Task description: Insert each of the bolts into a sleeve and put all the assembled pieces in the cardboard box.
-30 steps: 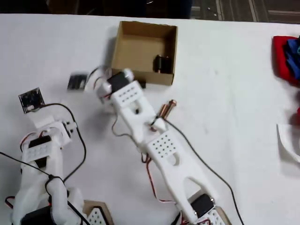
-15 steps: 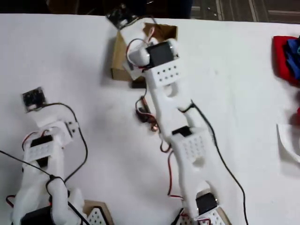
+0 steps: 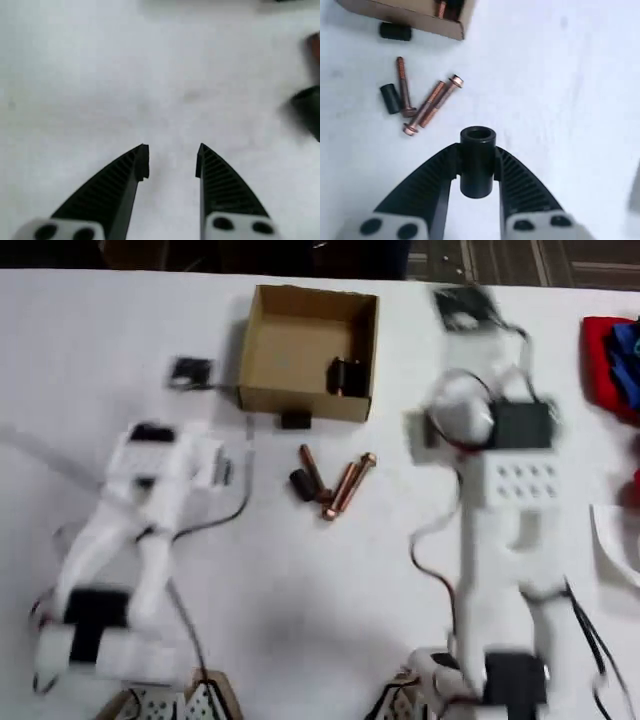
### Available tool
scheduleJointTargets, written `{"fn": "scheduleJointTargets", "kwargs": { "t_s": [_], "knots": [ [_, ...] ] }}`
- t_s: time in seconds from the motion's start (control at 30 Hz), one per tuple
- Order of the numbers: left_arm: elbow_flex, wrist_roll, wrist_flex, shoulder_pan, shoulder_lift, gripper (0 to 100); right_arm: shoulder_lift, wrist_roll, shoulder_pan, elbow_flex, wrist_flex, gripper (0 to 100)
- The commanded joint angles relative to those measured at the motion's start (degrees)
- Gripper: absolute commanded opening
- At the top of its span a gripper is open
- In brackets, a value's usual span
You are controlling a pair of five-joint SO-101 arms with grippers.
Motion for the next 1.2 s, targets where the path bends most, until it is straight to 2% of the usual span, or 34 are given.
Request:
{"fn": "scheduleJointTargets", "kwargs": {
  "t_s": [0.0,0.17,0.33,0.43,0.63,0.87,1.07,1.17],
  "knots": [
    [-24.31,-0.18,16.44,8.18,13.89,17,-10.24,1.14,8.04,19.08,-11.21,1.9],
    [-49.71,-0.7,32.18,14.33,29.54,17,-11.65,6.07,11.3,35.87,-25.63,1.9],
    [-73.98,-0.97,39.03,15.47,40.44,17,-11.65,4.66,11.03,44.57,-34.42,1.9],
    [-82.59,-10.02,40.18,16.18,45.36,17,-11.65,2.11,11.03,48.18,-38.64,1.9],
    [-83.38,-33.23,40.35,17.58,48.09,17,-11.65,2.02,11.12,50.46,-41.01,1.9],
    [-82.68,-44.13,40.09,19.16,48.79,17,-11.65,1.67,11.12,50.73,-41.1,1.9],
    [-80.22,-60.22,40.09,19.87,52.04,17,-11.65,1.58,11.12,50.64,-41.36,1.9],
    [-80.13,-65.32,39.82,19.96,53.19,17,-11.65,1.58,11.12,50.64,-41.36,1.9]
  ]
}}
